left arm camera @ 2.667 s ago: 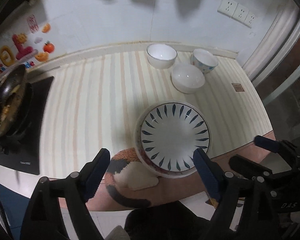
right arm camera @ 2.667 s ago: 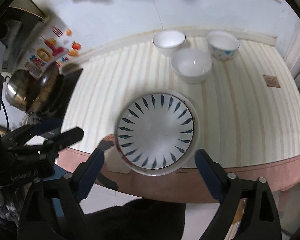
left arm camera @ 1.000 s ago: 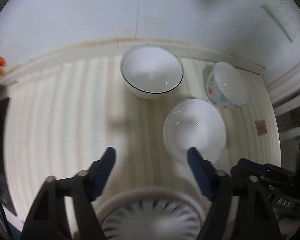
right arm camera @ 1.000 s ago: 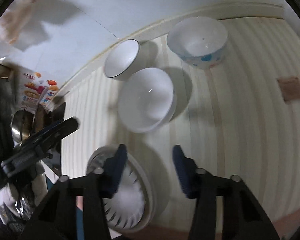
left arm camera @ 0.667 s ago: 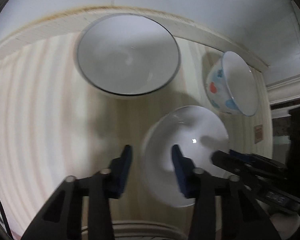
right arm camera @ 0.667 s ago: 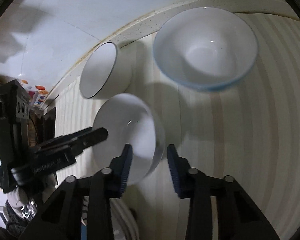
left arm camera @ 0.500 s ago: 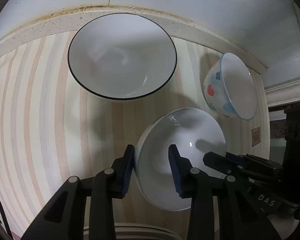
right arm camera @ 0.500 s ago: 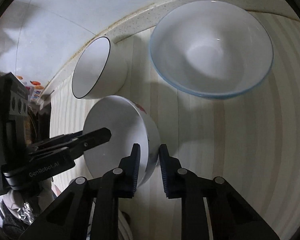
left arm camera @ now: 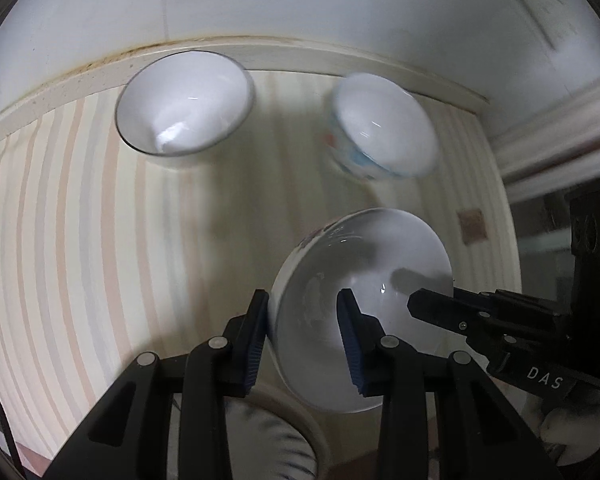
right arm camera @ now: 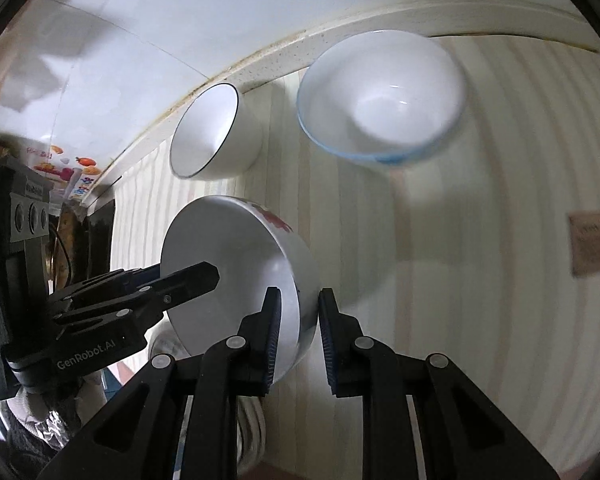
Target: Organize plates and bowls
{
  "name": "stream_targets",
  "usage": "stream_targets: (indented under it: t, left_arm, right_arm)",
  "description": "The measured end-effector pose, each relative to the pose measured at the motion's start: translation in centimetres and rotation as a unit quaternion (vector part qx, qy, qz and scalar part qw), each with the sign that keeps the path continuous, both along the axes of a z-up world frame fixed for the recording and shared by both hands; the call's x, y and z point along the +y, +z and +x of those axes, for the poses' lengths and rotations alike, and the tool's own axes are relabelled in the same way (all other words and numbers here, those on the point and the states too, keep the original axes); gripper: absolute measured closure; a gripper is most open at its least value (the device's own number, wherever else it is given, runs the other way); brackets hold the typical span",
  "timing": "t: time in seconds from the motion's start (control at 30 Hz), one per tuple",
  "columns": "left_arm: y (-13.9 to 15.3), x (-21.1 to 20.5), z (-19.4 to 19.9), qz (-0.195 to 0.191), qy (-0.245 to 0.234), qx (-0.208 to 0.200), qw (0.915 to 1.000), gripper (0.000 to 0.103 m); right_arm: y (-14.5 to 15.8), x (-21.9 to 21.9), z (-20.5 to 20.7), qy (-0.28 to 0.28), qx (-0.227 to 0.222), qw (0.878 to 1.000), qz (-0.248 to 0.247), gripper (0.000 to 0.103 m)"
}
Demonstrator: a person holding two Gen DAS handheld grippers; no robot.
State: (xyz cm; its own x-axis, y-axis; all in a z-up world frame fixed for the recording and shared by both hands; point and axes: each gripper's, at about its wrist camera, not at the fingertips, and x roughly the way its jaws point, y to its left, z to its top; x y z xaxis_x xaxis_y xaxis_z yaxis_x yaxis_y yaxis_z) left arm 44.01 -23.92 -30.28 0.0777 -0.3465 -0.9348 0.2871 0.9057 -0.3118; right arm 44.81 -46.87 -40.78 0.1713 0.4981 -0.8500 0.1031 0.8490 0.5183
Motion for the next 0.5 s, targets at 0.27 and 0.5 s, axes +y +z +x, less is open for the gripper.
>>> stream_targets:
  t: [0.27, 0.5]
  left_arm:
    - [0.1, -2.8, -6.9, -0.008, -0.043, 0.025, 0.9987, 0.071]
    - [-2.6, -5.3, -10.6, 0.004, -0.079, 0.060, 0.9950, 0.071]
  right_arm:
    - [2.3, -3.1, -8.9, -0.013, 0.012, 1.000, -0.003, 0.082]
    - [0.2, -5.5, -15.3, -0.037, 0.051, 0.998, -0.001, 0.082]
